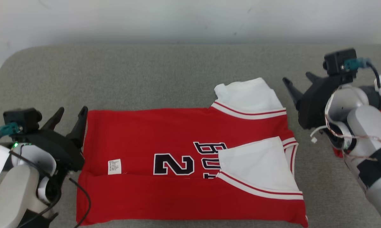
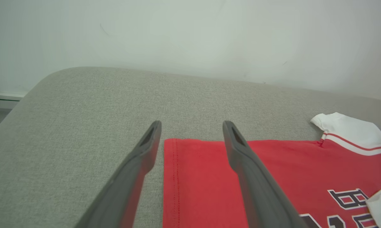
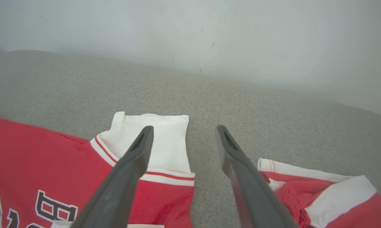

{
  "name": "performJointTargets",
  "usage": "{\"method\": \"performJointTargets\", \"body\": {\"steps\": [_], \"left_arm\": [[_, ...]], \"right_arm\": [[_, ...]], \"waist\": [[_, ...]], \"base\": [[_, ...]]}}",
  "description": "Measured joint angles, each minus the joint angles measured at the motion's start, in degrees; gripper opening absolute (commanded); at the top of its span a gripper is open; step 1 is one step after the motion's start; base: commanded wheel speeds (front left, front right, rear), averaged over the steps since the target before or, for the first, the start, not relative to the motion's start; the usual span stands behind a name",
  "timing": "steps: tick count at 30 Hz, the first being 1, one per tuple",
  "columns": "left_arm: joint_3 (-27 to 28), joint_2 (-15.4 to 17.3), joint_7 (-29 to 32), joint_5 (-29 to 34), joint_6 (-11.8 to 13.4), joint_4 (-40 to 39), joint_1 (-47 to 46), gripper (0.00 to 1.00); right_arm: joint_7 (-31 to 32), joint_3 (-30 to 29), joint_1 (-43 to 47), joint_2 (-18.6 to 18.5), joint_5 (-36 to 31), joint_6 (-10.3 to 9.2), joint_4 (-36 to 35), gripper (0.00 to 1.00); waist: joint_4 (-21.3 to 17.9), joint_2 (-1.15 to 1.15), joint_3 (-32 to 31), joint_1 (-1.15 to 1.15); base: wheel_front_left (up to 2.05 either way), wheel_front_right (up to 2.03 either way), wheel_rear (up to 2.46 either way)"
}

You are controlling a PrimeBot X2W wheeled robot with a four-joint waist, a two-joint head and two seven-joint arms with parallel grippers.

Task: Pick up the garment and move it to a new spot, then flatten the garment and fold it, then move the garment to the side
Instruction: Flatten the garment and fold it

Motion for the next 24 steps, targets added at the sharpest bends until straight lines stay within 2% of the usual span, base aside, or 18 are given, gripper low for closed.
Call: {"method": "performJointTargets", "body": {"steps": [6,14,24], "left_arm": [[-0.67,-2.32,1.12,-0.05,-0.15,4.74,-5.55,1.00],[-1.89,-3.89,3.98,-0.60,-1.57,13.22,-12.86,1.00],[-2.96,-6.67,6.41,-1.14,-2.12,22.35,-18.99,1.00]], "right_arm": [[1.45,0.65,-7.52,1.83,-1.16,0.01,6.45,1.00],[2.46,1.94,-14.40,3.43,-2.27,0.51,15.23,1.00],[1.88,3.14,-19.22,6.66,-3.34,1.40,24.70,1.00]], "waist": [[1.36,0.00,4.69,0.00],[3.12,0.00,10.18,0.00],[5.01,0.00,13.34,-0.01]], "base": [[0.00,0.00,0.00],[0.00,0.00,0.00],[0.00,0.00,0.00]]}}
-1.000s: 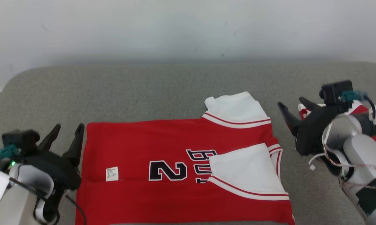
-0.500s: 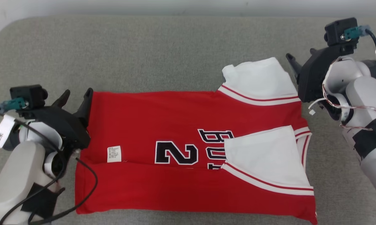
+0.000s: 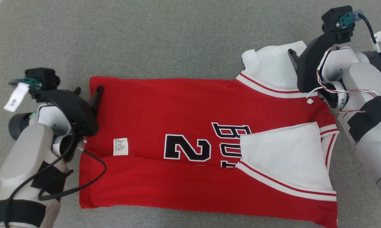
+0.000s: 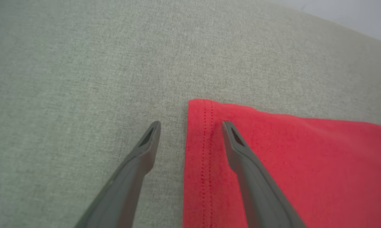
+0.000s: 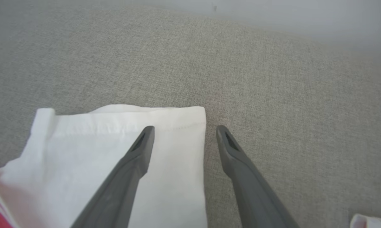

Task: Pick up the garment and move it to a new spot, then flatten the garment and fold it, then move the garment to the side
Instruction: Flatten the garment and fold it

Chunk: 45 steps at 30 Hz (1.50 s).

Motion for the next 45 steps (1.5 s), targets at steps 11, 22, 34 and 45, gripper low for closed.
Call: {"method": "performJointTargets", "body": {"steps": [11,22,34,45], "left_arm": [[-0.45,-1.52,0.63,-0.70,-0.93,5.90,-2.68,1.00],[0.94,-2.81,0.88,-3.87,-0.99,10.06,-5.45,0.00],[-1.21,-3.66,-3.75,-3.50,-1.01,10.96,-6.42,0.00],[-2.85,-2.32,-8.79,-3.63,-1.02,10.84,-6.54,0.00]], "right_arm": [[-1.85,1.93,-2.83,0.99,-1.96,0.65,6.25,1.00],[-4.09,2.91,-5.17,1.98,-2.79,2.38,9.99,0.00],[-9.14,2.89,-6.02,1.36,-2.99,4.48,13.39,0.00],[-15.23,2.69,-7.96,1.80,-2.99,6.04,15.08,0.00]], "waist": [[0.34,0.00,1.50,0.00],[0.39,-0.01,2.34,-0.01],[1.08,-0.01,1.59,0.00],[1.06,-0.01,-1.28,0.00]], "base": [[0.00,0.00,0.00],[0.00,0.00,0.00],[0.00,0.00,0.00],[0.00,0.00,0.00]]}}
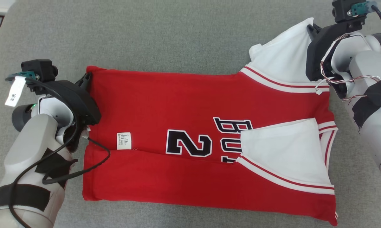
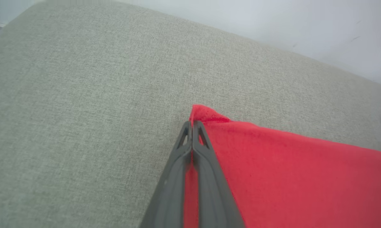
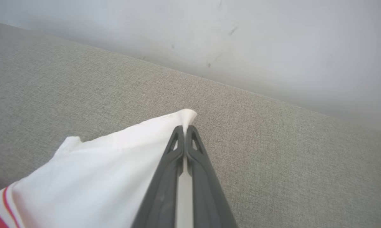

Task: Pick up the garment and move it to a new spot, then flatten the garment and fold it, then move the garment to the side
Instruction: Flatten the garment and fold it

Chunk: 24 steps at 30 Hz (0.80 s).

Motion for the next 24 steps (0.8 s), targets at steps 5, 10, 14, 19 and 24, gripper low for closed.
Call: {"method": "performJointTargets", "body": {"steps": [5,10,14,19,24], "left_arm": [[-2.07,0.47,-1.23,-0.01,0.00,-0.37,0.65,0.00],[-3.52,2.05,-3.39,-0.97,0.00,-2.37,4.05,0.00],[-4.90,2.98,-4.72,-1.96,0.00,-3.53,5.87,0.00],[-5.54,3.32,-6.22,-3.47,0.00,-4.98,8.96,0.00],[-6.33,5.69,-7.27,-3.99,0.00,-5.83,11.74,0.00]], "right_arm": [[-2.61,-1.51,0.32,0.65,1.56,1.20,0.52,0.00],[-6.17,-2.04,3.66,0.79,3.02,2.24,-0.59,0.00],[-8.82,-2.10,7.22,0.41,4.30,2.67,-1.91,0.00],[-12.10,-1.58,12.31,-0.37,6.82,2.74,-6.13,0.00],[-13.06,2.55,18.75,-0.91,10.66,2.74,-14.19,0.00]], "waist": [[-0.52,0.00,-1.48,0.00],[-1.22,0.00,-2.90,0.00],[-1.73,0.00,-4.23,0.00],[-2.25,0.00,-6.21,0.00],[-2.99,0.00,-8.33,0.00]], "base": [[0.00,0.00,0.00],[0.00,0.00,0.00],[0.00,0.00,0.00],[0.00,0.00,0.00],[0.00,0.00,0.00]]}}
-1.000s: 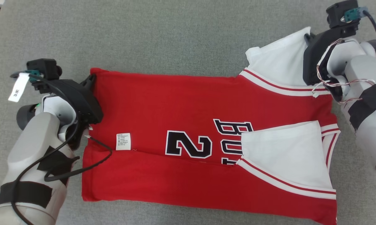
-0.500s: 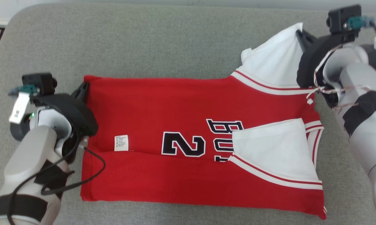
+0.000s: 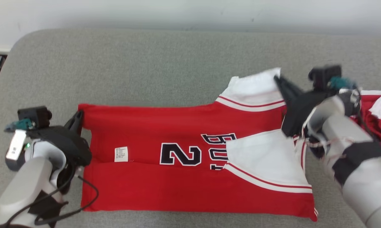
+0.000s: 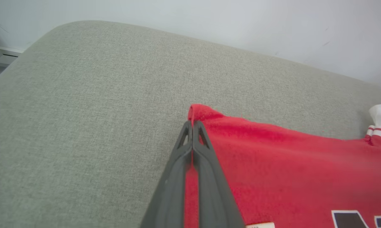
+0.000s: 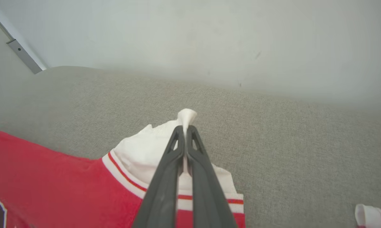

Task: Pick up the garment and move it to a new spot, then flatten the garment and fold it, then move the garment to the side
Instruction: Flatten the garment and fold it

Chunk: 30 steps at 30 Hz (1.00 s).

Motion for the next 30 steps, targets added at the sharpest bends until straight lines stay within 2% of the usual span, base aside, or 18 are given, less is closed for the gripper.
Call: {"method": "performJointTargets", "body": {"steps": [14,25,30], "left_arm": [[-3.39,1.90,-0.93,-2.63,0.00,-2.19,8.51,0.00],[-7.50,3.32,-0.67,-3.02,0.00,-5.56,14.53,0.00],[-9.61,4.47,-0.47,-2.52,0.00,-6.81,16.51,0.00]], "right_arm": [[-0.38,8.68,13.85,-9.59,7.34,0.00,-16.00,0.00],[3.56,12.66,21.53,-15.35,12.59,0.00,-23.02,0.00],[5.20,14.18,23.43,-16.12,13.69,0.00,-24.95,0.00]], "waist": [[-2.04,0.00,-7.37,-0.01],[-3.23,0.00,-11.44,0.00],[-3.24,0.00,-11.60,0.00]], "base": [[0.00,0.00,0.00],[0.00,0.00,0.00],[0.00,0.00,0.00]]}}
